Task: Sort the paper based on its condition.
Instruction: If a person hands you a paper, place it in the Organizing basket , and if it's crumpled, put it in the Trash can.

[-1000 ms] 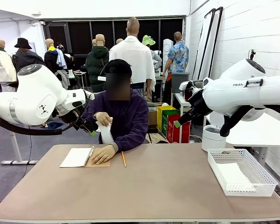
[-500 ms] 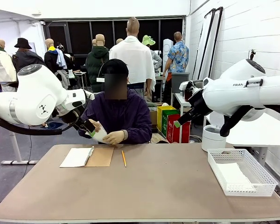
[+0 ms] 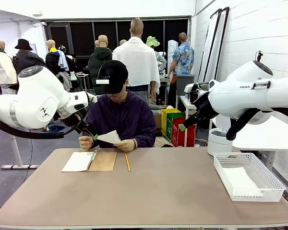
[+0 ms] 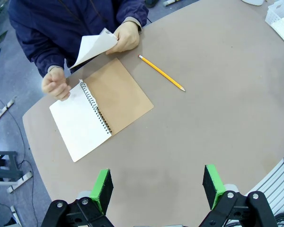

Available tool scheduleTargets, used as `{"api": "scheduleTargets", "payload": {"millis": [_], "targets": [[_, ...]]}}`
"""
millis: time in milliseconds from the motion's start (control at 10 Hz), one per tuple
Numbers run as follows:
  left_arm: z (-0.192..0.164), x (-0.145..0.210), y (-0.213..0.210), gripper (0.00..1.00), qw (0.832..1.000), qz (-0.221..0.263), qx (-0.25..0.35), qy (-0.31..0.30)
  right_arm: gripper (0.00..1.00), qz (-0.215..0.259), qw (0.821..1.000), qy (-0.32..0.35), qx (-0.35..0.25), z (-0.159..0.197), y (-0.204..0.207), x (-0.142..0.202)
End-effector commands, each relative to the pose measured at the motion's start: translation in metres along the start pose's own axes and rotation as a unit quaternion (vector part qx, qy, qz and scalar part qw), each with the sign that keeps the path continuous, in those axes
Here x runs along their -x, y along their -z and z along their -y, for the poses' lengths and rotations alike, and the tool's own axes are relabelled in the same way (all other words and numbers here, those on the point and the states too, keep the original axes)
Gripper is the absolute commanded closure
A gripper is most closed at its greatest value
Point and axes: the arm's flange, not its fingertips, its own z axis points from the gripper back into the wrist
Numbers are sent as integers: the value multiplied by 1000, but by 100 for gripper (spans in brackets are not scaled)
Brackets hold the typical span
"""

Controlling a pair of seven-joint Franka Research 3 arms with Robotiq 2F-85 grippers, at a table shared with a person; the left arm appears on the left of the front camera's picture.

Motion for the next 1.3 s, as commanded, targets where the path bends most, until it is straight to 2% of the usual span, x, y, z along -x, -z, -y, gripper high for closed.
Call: {"api": "scheduleTargets", "payload": {"millis": [0,1200], "targets": [[-1,0,0,0,1000,0,1,-1,0,-1,1000,-1,2,-1,0,0],[-1,0,0,0,1000,0,1,-1,0,-1,1000,-1,2,-1,0,0]]}}
